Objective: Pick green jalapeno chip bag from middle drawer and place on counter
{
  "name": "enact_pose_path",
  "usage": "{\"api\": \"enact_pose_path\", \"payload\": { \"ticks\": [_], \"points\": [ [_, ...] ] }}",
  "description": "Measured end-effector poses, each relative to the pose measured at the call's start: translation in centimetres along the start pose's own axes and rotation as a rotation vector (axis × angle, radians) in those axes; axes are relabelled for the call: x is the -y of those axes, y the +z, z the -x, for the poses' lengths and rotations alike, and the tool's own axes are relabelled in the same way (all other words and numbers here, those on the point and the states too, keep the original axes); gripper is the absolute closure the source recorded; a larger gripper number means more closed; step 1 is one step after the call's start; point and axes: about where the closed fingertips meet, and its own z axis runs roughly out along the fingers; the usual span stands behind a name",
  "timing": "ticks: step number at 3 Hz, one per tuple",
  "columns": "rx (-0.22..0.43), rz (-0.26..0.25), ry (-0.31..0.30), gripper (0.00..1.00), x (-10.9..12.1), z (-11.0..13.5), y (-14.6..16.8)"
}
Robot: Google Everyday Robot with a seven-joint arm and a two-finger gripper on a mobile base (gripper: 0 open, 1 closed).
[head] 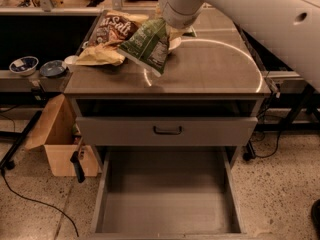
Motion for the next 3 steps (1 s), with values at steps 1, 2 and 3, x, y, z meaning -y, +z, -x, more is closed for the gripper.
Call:
{"api": "enact_pose_path", "payload": {
  "ticks": [1,2,3],
  "points": [
    [0.000,0.000,0.000,0.22,0.00,0.00,0.00],
    [0.000,0.000,0.000,0.00,0.00,0.00,0.00],
    [0.000,0.000,0.000,0.00,0.00,0.01,0.00]
  ]
}}
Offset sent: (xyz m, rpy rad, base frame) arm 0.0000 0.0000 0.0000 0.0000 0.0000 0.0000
